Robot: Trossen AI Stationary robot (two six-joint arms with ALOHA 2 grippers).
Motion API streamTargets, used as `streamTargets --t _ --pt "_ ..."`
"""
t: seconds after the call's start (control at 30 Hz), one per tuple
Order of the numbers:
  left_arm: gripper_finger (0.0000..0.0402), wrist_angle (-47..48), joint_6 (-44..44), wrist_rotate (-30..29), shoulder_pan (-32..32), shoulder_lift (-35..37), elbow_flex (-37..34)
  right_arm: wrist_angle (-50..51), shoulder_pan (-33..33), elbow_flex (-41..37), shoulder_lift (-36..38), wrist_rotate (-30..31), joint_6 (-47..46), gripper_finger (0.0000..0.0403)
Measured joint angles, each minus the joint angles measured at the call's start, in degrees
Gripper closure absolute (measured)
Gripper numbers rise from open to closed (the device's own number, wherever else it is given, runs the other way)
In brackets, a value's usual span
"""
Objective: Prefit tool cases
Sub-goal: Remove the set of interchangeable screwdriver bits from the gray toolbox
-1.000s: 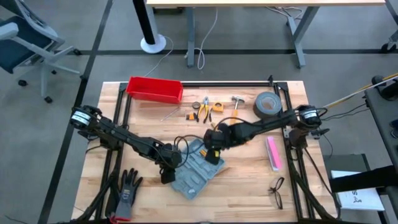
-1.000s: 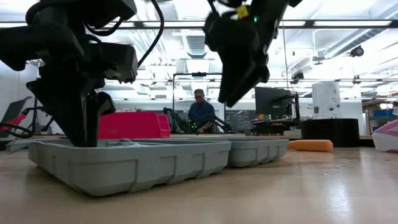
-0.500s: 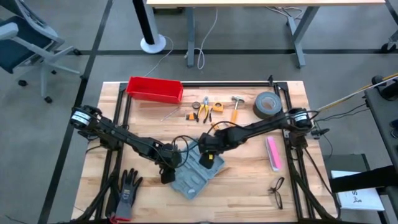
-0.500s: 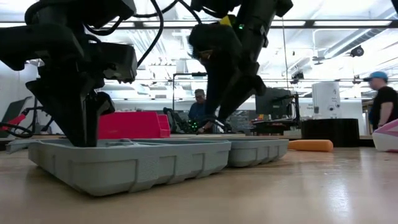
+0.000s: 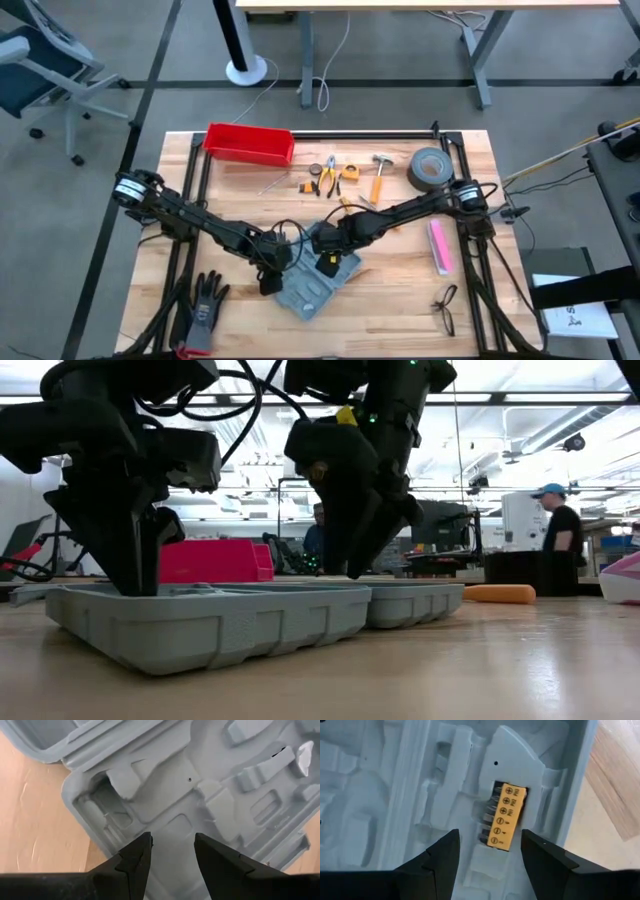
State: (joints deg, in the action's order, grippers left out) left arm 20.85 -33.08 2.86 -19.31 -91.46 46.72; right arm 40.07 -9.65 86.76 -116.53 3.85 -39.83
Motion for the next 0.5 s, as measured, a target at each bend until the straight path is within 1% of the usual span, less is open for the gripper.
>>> streamTargets --t 0.3,0.5 --pt "0.0244 -0.5 0.1 -0.5 0.0 0.0 0.0 0.0 0.0 -0.2 0.0 -0.3 -0.8 0.0217" --pt "0.0244 -0.8 0.1 -0.7 0.0 0.0 0.0 -0.6 0.2 0.0 -3.3 -0.9 -0.7 0.0217"
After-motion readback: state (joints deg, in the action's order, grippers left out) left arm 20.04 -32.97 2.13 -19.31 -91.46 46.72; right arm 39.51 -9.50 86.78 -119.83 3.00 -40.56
